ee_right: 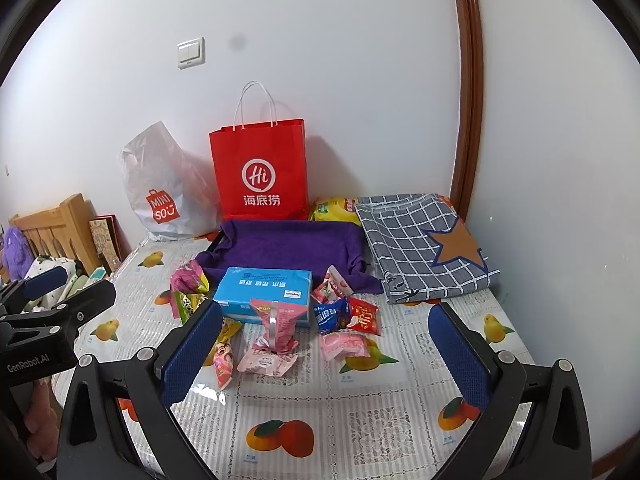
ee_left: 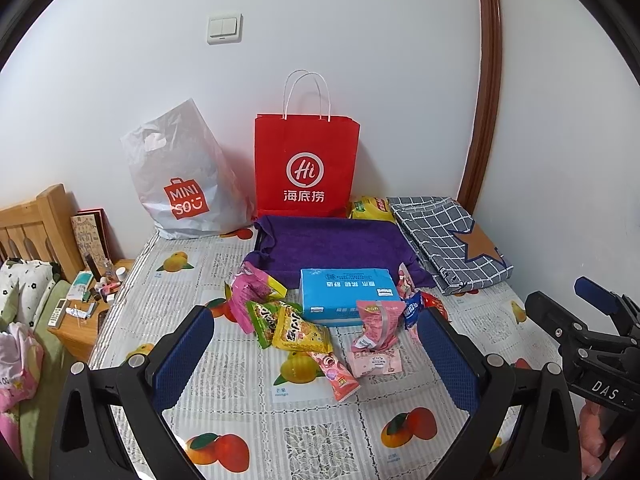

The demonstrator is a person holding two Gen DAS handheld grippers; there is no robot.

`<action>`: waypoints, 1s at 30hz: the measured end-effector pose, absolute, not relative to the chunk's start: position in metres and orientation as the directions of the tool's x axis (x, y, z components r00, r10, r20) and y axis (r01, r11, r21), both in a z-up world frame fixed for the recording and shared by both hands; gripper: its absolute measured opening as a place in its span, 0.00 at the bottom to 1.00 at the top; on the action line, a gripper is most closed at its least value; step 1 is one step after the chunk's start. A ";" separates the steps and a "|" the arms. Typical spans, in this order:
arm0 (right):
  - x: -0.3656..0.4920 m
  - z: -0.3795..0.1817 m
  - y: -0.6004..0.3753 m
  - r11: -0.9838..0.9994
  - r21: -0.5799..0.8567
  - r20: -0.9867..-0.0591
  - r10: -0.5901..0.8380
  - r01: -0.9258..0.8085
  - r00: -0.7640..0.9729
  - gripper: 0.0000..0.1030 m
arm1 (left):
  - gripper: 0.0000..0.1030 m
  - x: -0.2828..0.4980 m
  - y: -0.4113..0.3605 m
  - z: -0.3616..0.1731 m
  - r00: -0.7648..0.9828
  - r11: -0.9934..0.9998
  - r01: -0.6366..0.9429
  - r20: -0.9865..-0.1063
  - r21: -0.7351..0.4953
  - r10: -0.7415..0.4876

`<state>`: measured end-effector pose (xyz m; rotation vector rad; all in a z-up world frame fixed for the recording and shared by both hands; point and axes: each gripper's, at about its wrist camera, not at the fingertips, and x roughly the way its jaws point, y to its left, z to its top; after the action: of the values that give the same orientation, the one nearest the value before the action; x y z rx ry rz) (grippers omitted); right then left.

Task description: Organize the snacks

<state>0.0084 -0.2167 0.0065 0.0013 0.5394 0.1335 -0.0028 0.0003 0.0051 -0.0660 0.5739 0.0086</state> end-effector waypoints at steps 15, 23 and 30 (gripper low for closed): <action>0.006 0.008 -0.215 0.991 0.032 -0.509 0.129 -0.131 0.851 0.99 | 0.99 -0.003 0.001 0.005 0.841 0.998 -0.028 -0.541 -0.062 -0.010; 0.004 0.008 -0.213 0.991 0.032 -0.506 0.130 -0.133 0.853 0.99 | 0.99 -0.003 0.001 0.007 0.841 0.998 -0.028 -0.541 -0.062 -0.010; 0.005 0.008 -0.212 0.990 0.036 -0.506 0.137 -0.137 0.851 0.99 | 0.99 -0.003 0.001 0.008 0.843 0.998 -0.026 -0.537 -0.064 -0.013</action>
<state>0.0051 -0.2123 0.0082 -0.0012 0.5329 0.1442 -0.0031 0.0011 0.0076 -0.0699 0.5672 0.0067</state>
